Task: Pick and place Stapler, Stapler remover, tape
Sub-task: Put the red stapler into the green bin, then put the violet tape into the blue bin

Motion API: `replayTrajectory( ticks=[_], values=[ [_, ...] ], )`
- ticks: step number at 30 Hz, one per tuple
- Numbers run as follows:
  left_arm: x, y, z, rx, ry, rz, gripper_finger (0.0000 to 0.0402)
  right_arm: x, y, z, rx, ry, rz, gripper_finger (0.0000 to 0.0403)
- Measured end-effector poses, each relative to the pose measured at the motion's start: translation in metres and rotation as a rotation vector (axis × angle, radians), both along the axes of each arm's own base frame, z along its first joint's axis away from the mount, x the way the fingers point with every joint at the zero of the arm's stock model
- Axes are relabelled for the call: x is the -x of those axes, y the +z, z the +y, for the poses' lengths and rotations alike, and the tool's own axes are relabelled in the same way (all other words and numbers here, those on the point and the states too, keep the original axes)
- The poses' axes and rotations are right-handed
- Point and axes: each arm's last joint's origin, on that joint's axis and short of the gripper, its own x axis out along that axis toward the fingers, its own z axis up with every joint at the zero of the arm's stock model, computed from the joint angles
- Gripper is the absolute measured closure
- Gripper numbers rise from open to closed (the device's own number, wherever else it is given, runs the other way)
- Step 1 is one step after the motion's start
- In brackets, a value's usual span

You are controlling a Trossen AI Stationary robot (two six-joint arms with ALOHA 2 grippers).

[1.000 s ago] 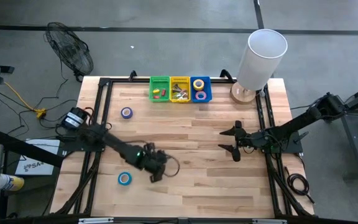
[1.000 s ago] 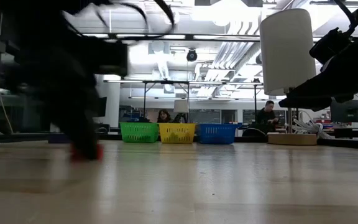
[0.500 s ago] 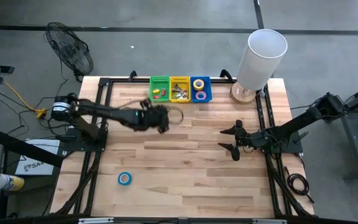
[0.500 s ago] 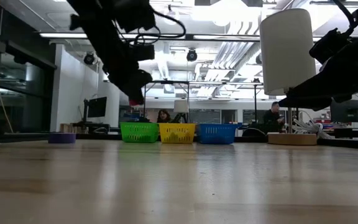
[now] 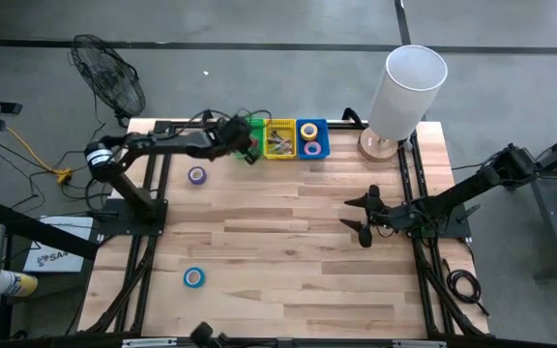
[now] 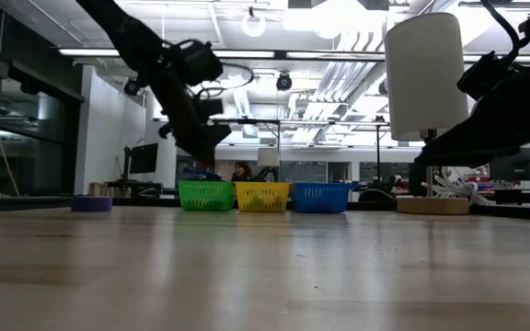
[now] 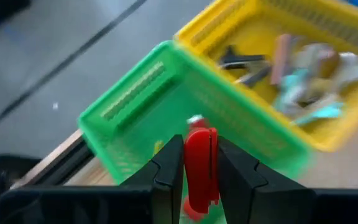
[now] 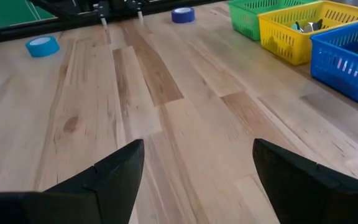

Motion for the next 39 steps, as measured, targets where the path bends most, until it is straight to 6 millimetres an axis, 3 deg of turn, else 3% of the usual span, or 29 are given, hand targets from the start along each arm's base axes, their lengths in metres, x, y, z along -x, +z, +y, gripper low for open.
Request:
replayTrajectory(
  ticks=[6,12,17,26,31,39],
  values=[
    [0.015,-0.005,0.024,0.09,0.055,-0.048,0.0333,0.0,0.0,0.0,-0.001,-0.002,-0.005,0.0111],
    [0.018,-0.005,0.029,0.125,0.036,-0.07,0.0333,0.0,0.001,0.0,-0.002,-0.002,-0.009,0.0111],
    [0.019,-0.006,0.029,0.128,0.032,-0.062,0.0319,0.0,0.001,0.0,-0.002,-0.002,-0.009,0.0111],
    [0.018,-0.006,0.028,0.142,0.012,-0.069,0.0249,0.0,0.001,0.0,-0.002,-0.001,-0.008,0.0111],
    [0.019,-0.005,0.027,0.13,-0.018,-0.035,0.0237,0.0,0.001,0.0,-0.003,0.0,-0.008,0.0111],
    [0.046,0.009,0.007,0.241,-0.04,0.133,0.0236,0.0,0.001,0.0,-0.004,0.003,-0.008,0.0111]
  ],
)
